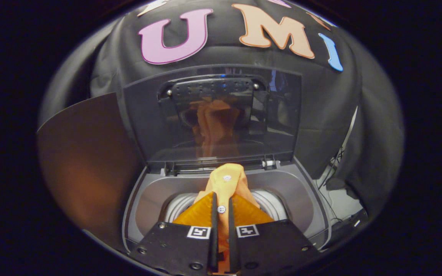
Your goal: Put the clothes into the washing machine and then close the washing machine lid.
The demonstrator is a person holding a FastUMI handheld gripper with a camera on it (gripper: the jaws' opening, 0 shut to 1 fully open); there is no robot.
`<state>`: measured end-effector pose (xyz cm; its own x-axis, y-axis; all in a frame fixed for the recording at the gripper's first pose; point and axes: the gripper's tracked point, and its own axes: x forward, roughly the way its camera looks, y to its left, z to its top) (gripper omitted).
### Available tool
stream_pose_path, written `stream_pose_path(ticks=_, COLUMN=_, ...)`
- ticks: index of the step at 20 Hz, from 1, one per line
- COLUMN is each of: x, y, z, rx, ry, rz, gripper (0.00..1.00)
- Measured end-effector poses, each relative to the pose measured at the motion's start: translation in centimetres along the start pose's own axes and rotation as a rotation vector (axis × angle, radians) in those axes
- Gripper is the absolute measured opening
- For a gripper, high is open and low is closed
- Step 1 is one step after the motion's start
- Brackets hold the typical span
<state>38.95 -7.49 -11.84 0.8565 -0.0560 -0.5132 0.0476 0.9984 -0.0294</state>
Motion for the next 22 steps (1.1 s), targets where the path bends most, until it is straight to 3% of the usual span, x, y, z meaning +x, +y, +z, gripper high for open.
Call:
stream_pose_path(ticks=2, x=-0.1, y=-0.2, z=0.6, rx=-0.004, ry=-0.029, rz=-0.013, gripper=0.32)
stream_pose_path(ticks=7, x=-0.7, y=-0.3, z=1.4, rx=-0.047, ry=-0.055, rz=-0.032, gripper=0.45)
stream_pose_path(ticks=11, x=-1.0, y=-0.3, z=2.2, rx=-0.034, ry=-0.058, rz=-0.047, gripper=0.8)
stream_pose_path(ticks=16, x=-1.7, y=-1.3, z=5.2, rx=-0.026, ry=-0.122, rz=-0.12, gripper=1.0)
stream_pose_path(ticks=22, x=-2.9, y=-0.1, z=11.7, rx=0.032, ry=-0.268, rz=-0.082, gripper=0.99)
